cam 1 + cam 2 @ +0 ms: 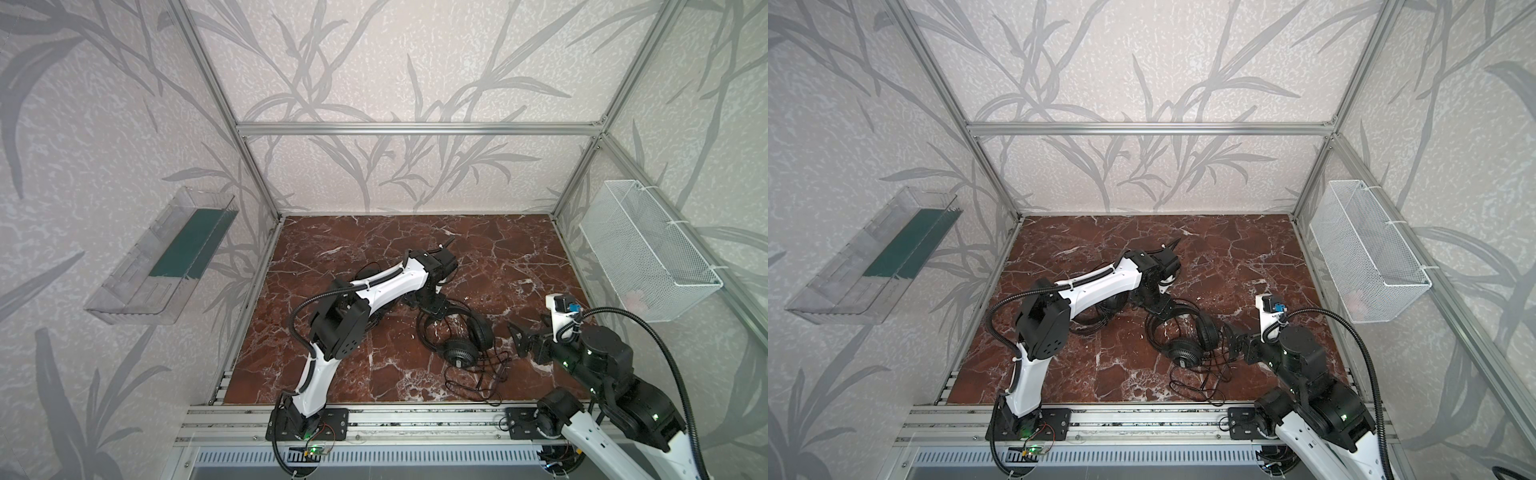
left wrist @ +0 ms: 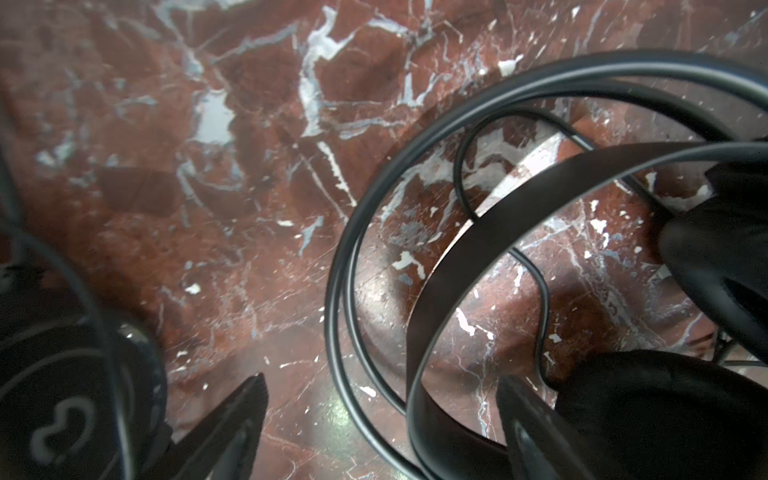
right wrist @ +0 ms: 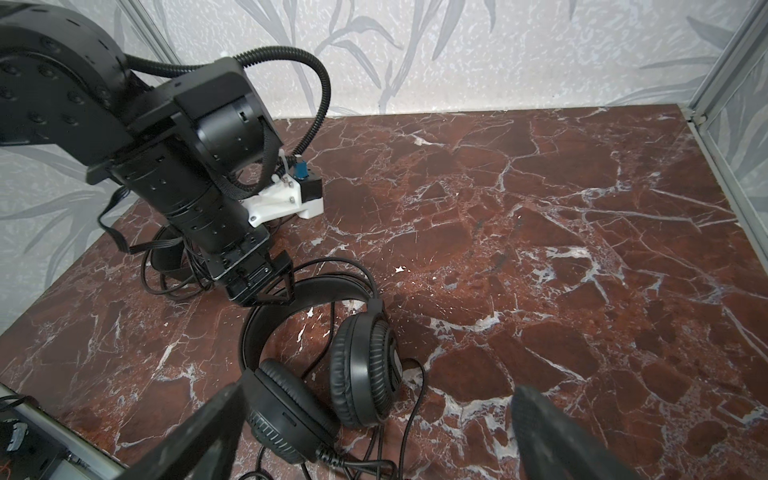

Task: Wrap the headphones

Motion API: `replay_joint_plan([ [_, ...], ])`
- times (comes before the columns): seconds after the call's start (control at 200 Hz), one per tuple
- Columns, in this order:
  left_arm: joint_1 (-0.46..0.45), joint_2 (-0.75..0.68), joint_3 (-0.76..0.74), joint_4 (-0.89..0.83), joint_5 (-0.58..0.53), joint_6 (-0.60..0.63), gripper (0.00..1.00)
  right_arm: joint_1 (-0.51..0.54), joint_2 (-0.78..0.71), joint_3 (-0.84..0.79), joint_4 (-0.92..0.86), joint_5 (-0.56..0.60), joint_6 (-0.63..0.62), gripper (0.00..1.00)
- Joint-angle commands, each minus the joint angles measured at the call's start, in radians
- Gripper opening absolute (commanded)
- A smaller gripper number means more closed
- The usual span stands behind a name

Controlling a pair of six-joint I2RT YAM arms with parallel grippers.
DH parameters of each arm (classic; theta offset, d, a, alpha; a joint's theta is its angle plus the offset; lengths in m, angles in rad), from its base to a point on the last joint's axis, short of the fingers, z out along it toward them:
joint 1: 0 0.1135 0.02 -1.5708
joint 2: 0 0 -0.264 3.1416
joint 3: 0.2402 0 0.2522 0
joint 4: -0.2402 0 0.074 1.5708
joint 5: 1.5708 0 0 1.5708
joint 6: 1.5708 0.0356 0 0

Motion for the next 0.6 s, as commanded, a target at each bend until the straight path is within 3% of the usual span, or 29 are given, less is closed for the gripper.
replay_joint_plan([
  [0.0,-0.009,0.032,0.043,-0.039,0.027,0.039,0.88,-0.003,-0.020,-0.009,0.026,-0.017,-0.016,0.99],
  [0.595,-0.011,0.158,0.150,-0.056,-0.004,0.057,0.71,-0.003,-0.024,-0.013,0.032,-0.027,-0.019,0.99],
])
